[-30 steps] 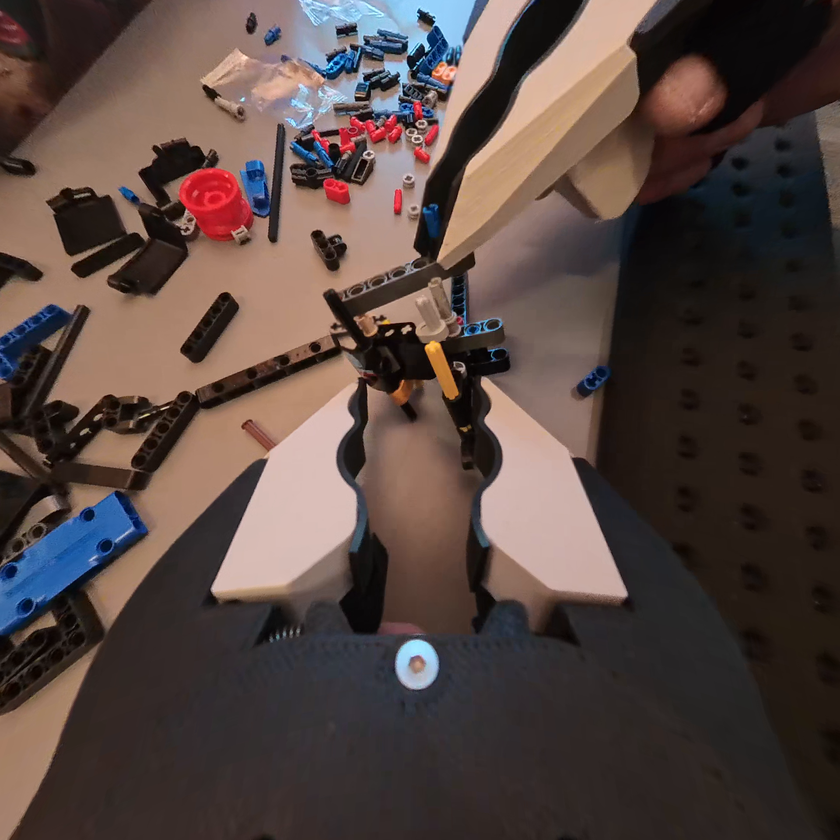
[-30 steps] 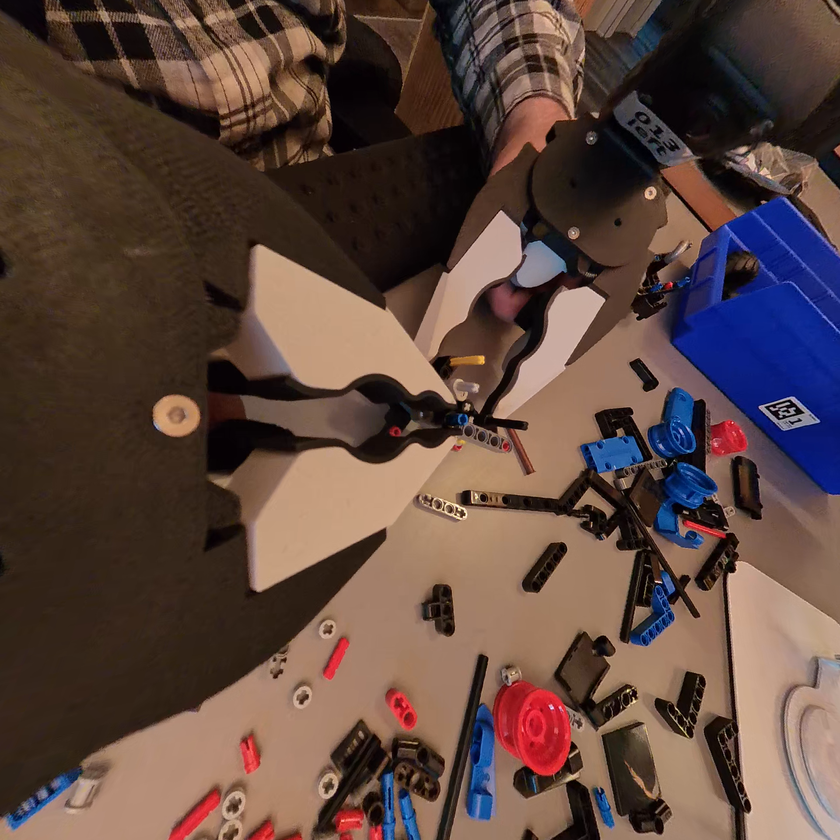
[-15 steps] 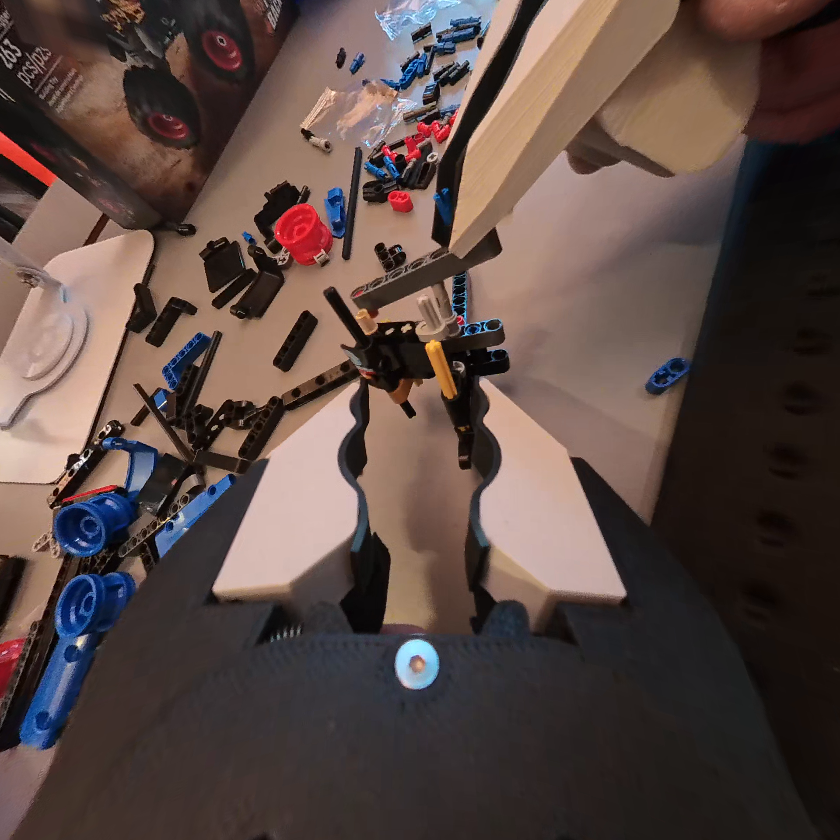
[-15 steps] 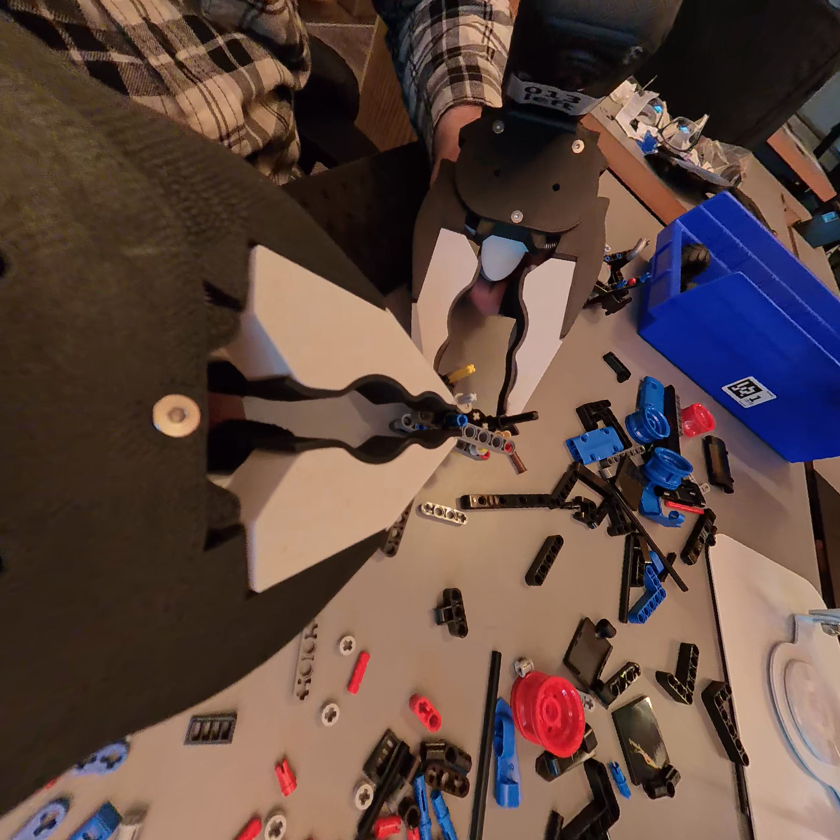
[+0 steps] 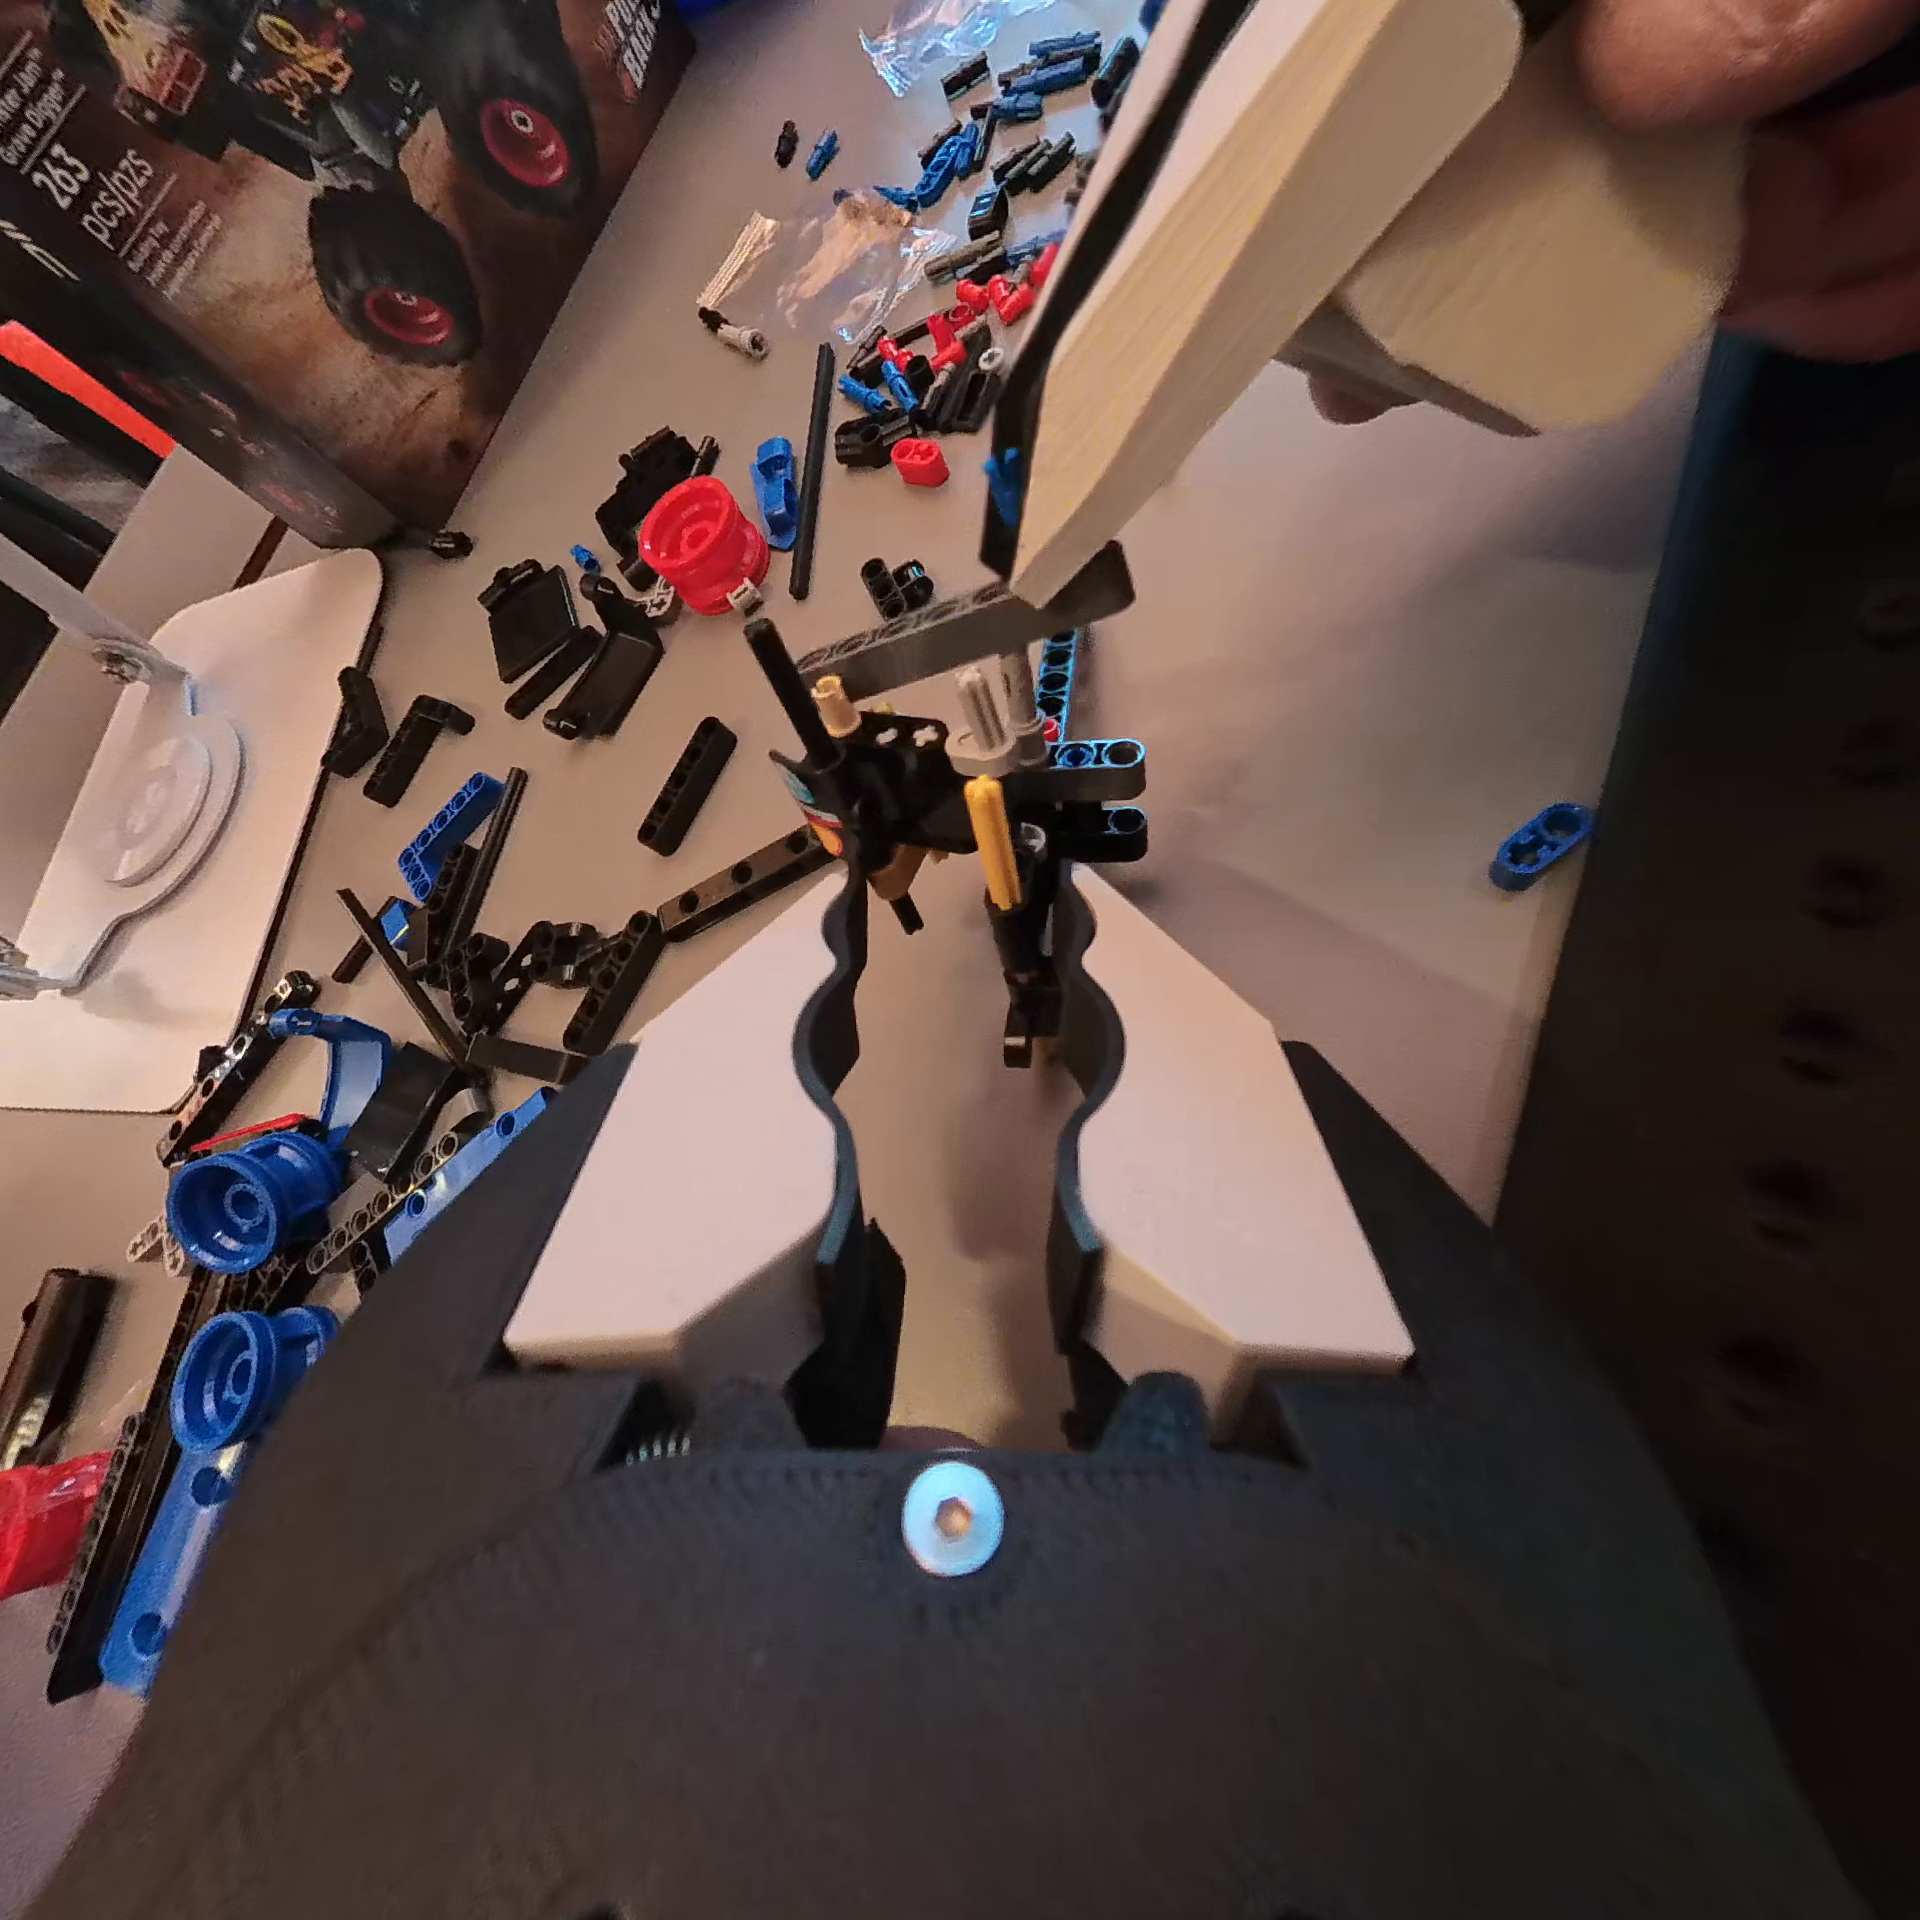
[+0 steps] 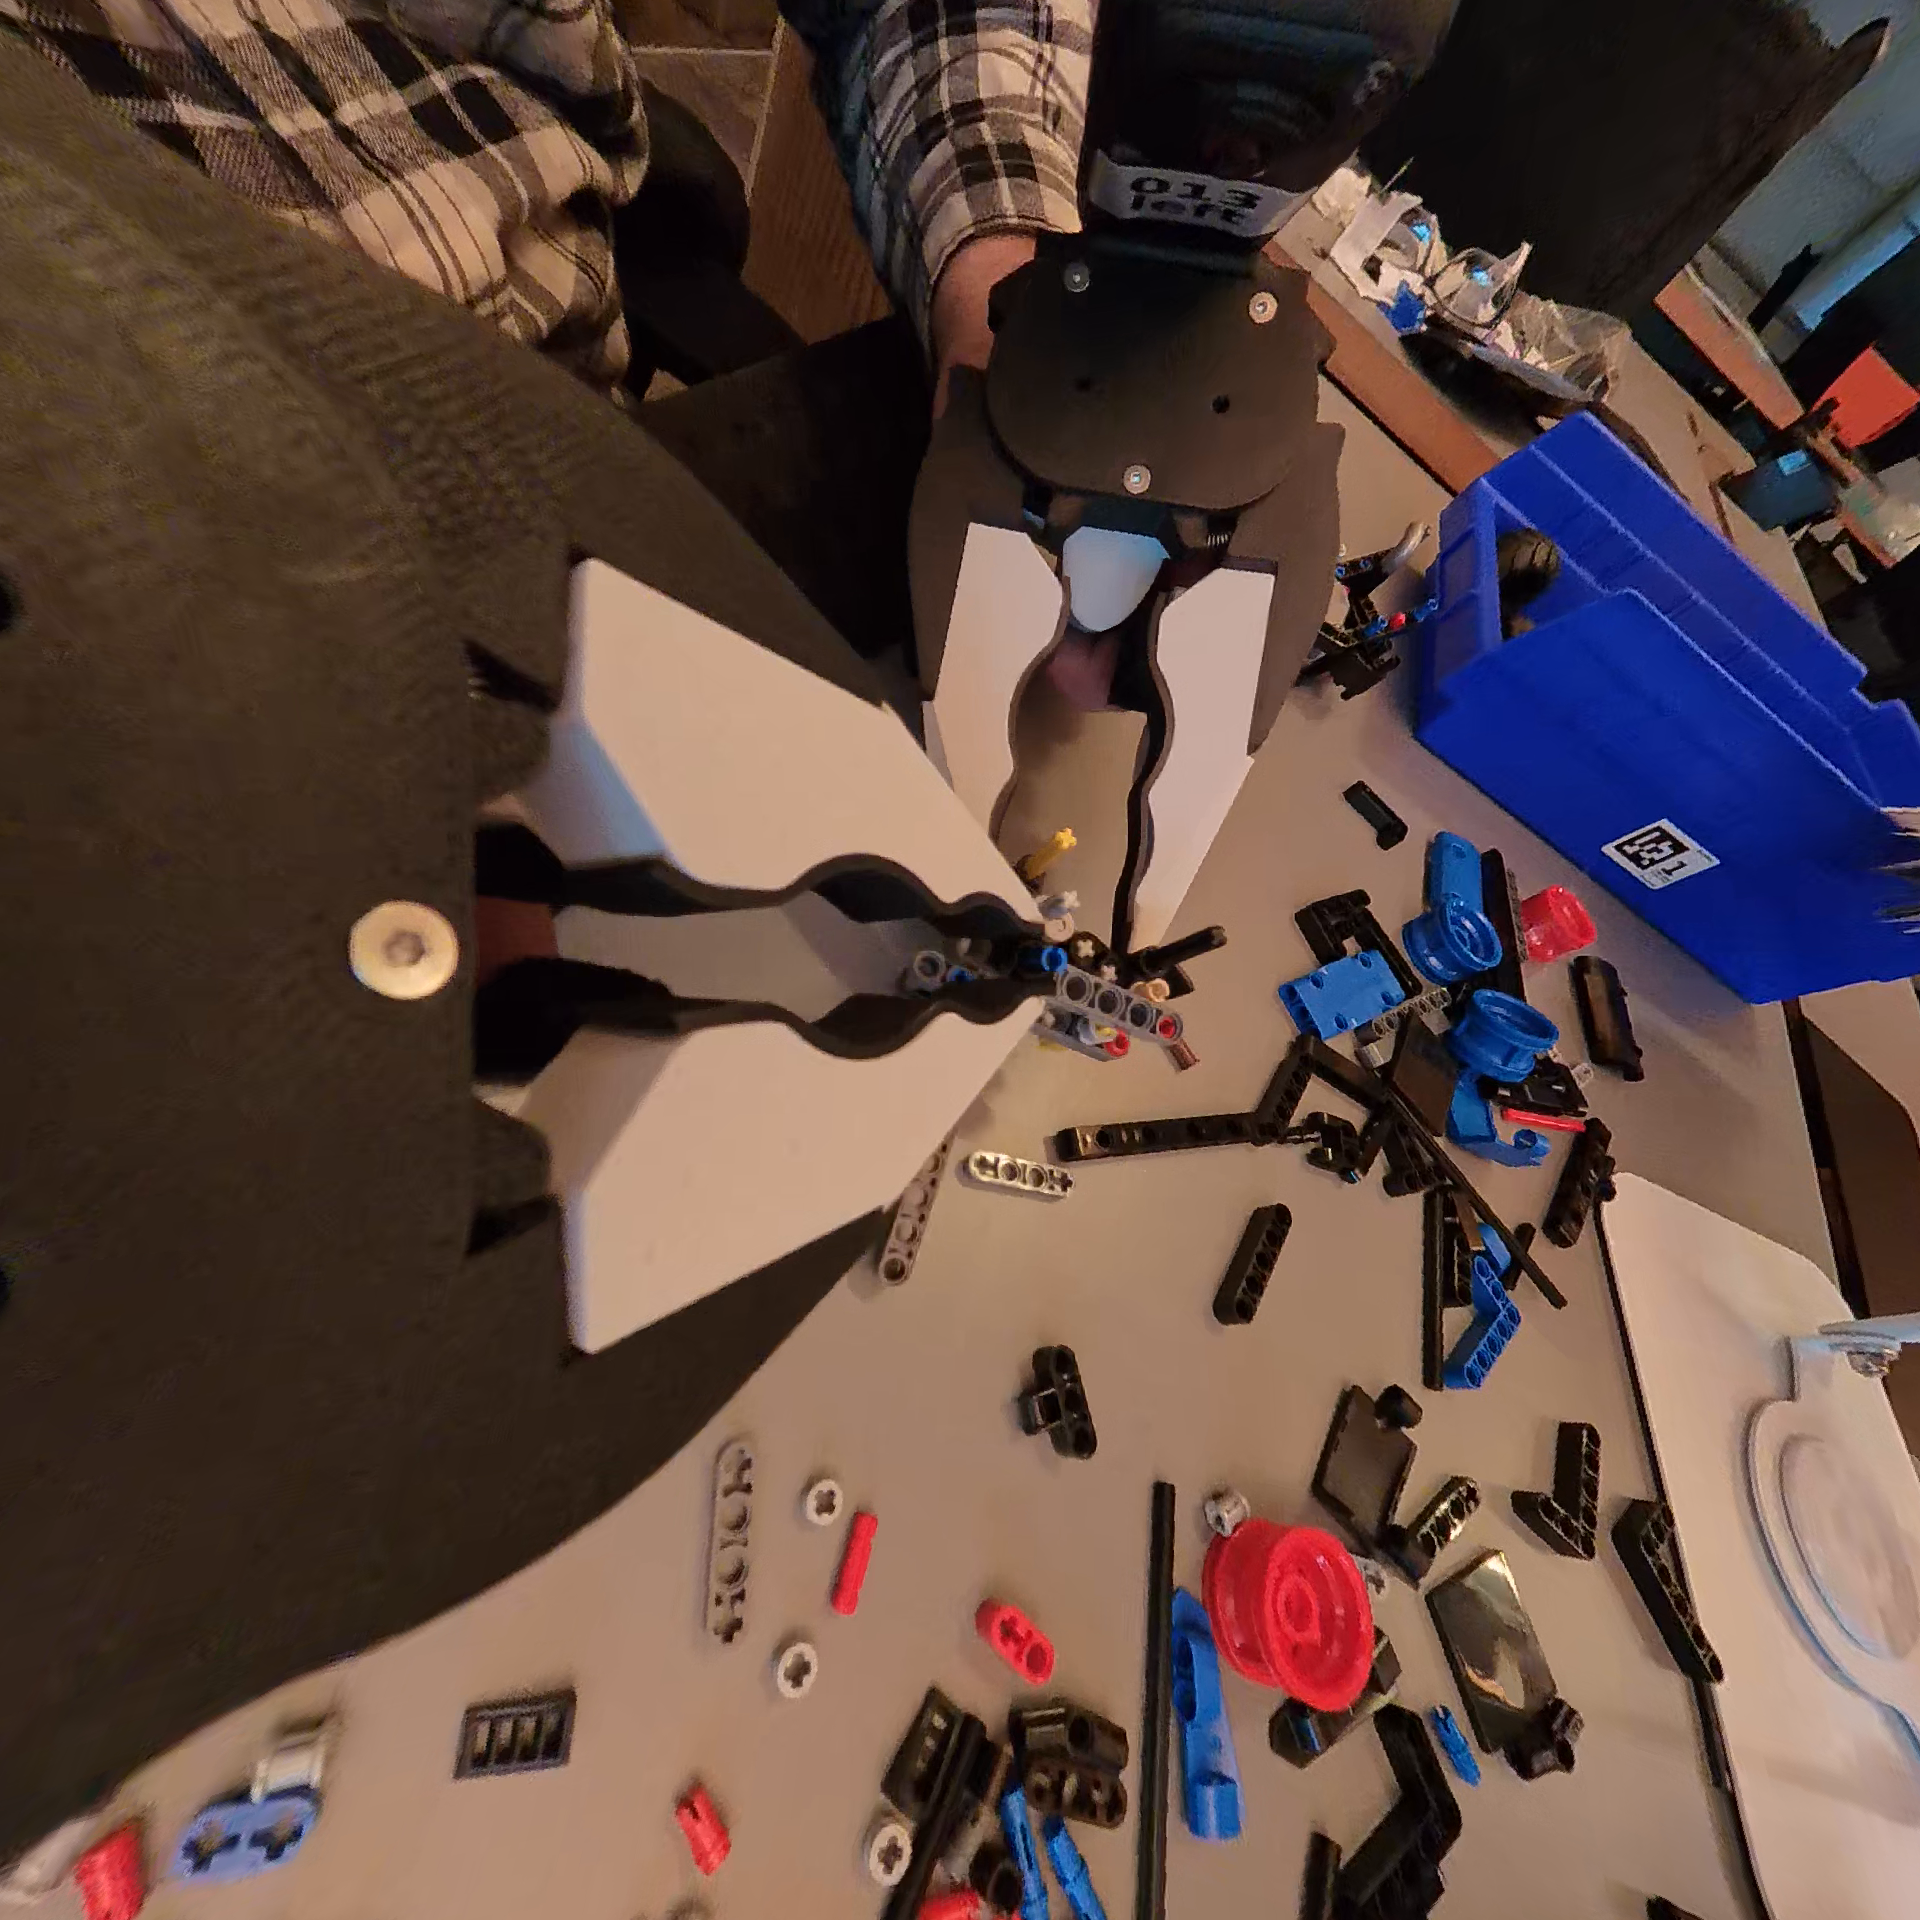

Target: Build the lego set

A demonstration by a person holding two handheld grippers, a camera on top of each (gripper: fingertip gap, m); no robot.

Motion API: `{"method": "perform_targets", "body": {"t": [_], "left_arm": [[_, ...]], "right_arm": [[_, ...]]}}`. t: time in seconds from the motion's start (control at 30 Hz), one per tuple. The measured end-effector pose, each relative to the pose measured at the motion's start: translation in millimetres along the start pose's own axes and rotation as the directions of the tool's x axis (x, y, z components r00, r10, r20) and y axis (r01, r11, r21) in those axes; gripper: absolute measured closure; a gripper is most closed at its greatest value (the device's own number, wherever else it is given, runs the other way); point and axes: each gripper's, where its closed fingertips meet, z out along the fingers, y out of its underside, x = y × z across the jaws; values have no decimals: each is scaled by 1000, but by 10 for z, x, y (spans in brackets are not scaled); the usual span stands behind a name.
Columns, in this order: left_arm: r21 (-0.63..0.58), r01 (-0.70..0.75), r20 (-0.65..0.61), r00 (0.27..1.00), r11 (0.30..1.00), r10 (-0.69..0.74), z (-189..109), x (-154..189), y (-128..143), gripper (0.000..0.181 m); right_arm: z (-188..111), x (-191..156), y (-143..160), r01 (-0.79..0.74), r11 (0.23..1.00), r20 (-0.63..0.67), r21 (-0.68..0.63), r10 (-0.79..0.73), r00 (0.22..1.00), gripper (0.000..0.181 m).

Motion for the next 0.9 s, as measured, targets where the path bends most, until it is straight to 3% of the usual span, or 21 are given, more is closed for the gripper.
{"method": "perform_targets", "body": {"t": [0.5,0.9], "left_arm": [[2,81,-27,996,997,-81,17,-11,13,149],[8,85,-29,996,996,-85,25,-13,5,149]], "right_arm": [[25,13,-3,74,997,-66,18,-73,995,177],[-22,15,-13,36,999,-60,18,-35,998,177]]}}
